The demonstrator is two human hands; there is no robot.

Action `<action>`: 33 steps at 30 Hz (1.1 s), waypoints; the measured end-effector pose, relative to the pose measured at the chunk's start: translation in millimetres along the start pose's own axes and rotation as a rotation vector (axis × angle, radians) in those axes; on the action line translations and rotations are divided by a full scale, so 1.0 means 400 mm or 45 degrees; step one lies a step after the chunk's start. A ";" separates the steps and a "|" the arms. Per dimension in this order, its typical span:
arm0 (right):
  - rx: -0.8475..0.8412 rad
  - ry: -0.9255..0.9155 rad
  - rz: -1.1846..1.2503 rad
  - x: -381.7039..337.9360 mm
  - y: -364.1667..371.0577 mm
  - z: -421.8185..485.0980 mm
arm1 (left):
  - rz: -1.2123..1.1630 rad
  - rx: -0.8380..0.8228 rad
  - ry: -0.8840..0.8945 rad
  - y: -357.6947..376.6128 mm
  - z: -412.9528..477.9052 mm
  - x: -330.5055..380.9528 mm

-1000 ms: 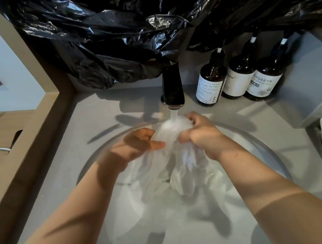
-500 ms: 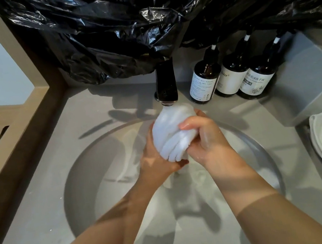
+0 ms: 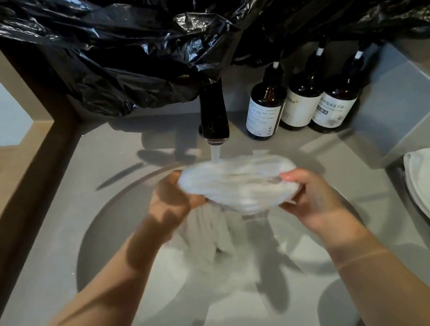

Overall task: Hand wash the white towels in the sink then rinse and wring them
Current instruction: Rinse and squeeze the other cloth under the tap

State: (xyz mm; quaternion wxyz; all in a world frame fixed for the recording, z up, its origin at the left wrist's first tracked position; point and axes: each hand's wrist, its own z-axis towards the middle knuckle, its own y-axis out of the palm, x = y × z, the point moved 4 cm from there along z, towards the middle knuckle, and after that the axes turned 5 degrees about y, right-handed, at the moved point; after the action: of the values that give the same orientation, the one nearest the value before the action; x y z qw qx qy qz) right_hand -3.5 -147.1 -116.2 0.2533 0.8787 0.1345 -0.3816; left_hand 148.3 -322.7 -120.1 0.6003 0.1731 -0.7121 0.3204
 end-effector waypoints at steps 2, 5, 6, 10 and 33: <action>0.150 0.005 -0.506 0.035 -0.019 -0.017 | -0.042 -0.045 0.026 -0.023 -0.001 0.034; -0.092 -0.119 -0.747 0.058 0.043 -0.048 | -0.055 -0.173 0.143 -0.051 -0.011 0.076; -0.214 -0.178 -0.787 0.062 0.076 -0.055 | -0.024 -0.193 0.144 -0.055 -0.015 0.086; -0.585 -0.236 -0.864 0.137 0.206 -0.057 | -0.111 -0.223 0.023 -0.062 -0.022 0.115; -0.116 0.412 -0.003 0.273 0.297 -0.036 | -0.333 -0.103 -0.127 -0.041 -0.166 -0.039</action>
State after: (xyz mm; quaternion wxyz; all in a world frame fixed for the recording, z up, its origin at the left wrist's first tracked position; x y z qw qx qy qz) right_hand 129.6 -233.6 -147.8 0.2675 0.9161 0.1917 -0.2290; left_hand 211.4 -292.9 -126.3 0.6073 0.2560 -0.7246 0.2015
